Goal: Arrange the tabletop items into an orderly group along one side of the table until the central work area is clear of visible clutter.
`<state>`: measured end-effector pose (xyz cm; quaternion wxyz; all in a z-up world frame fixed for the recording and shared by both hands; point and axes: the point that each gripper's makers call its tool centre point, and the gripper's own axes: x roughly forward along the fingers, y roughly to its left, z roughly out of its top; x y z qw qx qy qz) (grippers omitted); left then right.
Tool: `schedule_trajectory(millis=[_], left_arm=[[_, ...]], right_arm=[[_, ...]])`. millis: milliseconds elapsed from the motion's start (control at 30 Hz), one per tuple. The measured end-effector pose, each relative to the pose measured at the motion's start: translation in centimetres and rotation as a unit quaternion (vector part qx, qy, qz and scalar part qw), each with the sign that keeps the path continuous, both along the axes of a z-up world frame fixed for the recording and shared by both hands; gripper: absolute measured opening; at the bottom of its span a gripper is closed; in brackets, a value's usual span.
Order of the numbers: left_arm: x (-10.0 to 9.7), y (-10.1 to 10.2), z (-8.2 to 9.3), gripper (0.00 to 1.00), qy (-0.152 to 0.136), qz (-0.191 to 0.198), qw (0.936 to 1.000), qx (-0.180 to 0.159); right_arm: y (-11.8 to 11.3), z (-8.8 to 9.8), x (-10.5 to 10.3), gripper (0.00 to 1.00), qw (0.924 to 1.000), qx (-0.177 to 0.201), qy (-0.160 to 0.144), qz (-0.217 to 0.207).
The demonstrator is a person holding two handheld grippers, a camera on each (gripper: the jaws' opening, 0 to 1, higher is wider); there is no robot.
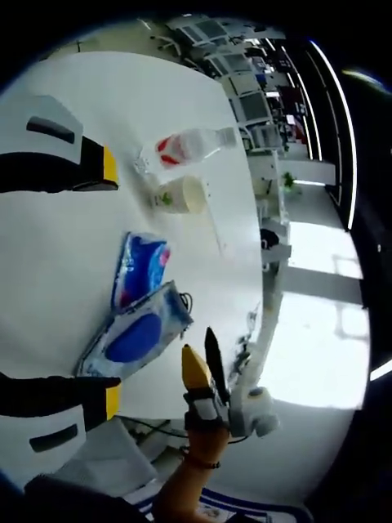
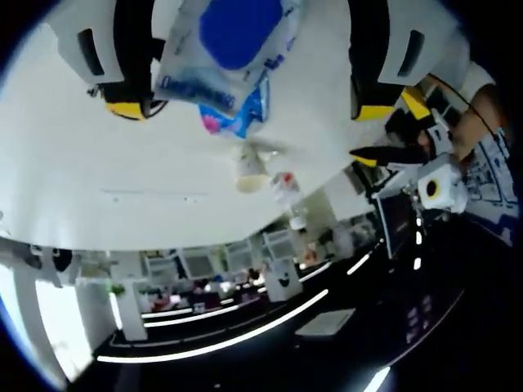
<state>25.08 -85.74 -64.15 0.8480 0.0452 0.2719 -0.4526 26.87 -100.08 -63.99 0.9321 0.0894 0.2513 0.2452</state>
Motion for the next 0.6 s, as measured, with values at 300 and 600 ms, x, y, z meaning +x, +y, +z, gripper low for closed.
schedule_trajectory(millis=[300, 600], left_arm=[[0.0, -1.2, -0.2, 0.88, -0.003, -0.014, 0.9999, 0.0], [0.6, -2.1, -0.1, 0.86, -0.024, -0.018, 0.9995, 0.005]], right_arm=[[-1.1, 0.3, -1.8, 0.98, 0.9994, -0.003, 0.009, -0.034], [-2.6, -1.5, -4.3, 0.94, 0.9961, -0.008, 0.049, -0.073]])
